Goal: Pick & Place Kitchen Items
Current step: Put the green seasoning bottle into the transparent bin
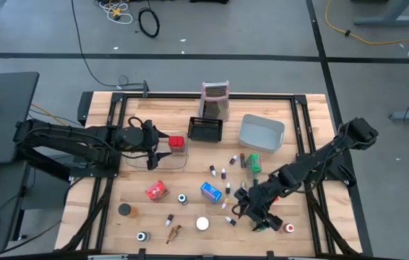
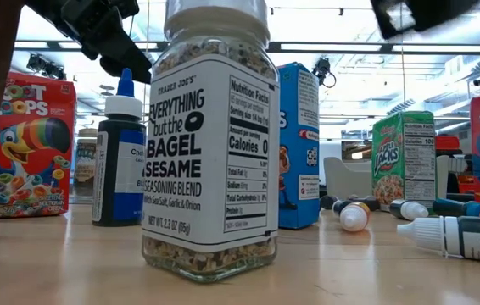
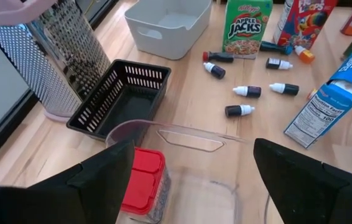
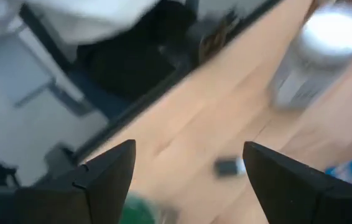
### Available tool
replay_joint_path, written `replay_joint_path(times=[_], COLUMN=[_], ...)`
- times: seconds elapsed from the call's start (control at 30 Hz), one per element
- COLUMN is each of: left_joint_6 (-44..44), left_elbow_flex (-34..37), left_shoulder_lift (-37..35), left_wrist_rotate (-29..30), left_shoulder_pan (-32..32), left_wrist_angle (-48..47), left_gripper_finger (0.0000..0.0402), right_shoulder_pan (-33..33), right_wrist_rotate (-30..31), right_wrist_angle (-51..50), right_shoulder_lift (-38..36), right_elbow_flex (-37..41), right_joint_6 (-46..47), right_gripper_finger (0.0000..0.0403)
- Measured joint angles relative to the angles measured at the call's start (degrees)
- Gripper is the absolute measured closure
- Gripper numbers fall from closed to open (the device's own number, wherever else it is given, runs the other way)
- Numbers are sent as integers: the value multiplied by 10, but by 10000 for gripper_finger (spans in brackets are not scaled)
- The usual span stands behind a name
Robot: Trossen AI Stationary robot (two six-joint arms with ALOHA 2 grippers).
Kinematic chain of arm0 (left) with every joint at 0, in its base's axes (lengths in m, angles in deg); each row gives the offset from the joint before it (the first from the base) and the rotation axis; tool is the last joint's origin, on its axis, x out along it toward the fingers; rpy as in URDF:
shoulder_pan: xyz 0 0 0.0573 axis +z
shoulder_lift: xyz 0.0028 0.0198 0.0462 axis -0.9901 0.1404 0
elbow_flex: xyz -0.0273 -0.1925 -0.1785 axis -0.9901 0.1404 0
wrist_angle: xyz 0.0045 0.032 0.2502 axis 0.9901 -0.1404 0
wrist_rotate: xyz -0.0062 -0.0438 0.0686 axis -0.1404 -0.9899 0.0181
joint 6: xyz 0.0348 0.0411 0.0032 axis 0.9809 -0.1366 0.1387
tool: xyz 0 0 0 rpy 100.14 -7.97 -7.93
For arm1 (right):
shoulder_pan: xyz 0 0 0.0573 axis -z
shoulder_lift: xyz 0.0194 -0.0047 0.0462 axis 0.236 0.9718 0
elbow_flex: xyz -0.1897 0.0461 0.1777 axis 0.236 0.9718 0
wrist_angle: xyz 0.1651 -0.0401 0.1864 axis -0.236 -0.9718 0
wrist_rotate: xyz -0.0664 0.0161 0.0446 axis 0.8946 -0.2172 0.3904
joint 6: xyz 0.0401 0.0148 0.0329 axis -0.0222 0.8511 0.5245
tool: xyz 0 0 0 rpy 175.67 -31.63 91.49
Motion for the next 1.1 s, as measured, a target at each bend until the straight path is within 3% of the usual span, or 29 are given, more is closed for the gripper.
replay_joint_path(times=[0.33,0.57,0.7,0.9,1.1], left_joint_6=[-31,-33,-34,-34,-21], left_elbow_flex=[0,0,0,0,0], left_shoulder_lift=[0,0,0,0,0], left_wrist_rotate=[0,0,0,0,0], left_shoulder_pan=[0,0,0,0,0], left_wrist_angle=[0,0,0,-1,-1], left_gripper_finger=[61,61,61,61,61], right_shoulder_pan=[-12,-12,-18,-37,-61], right_wrist_rotate=[-13,-45,-30,-23,43], right_wrist_angle=[85,77,82,82,76], right_shoulder_lift=[-2,-23,-52,-52,-47], right_elbow_flex=[87,91,91,91,91], right_joint_6=[88,51,81,54,46], right_gripper_finger=[96,96,96,96,96])
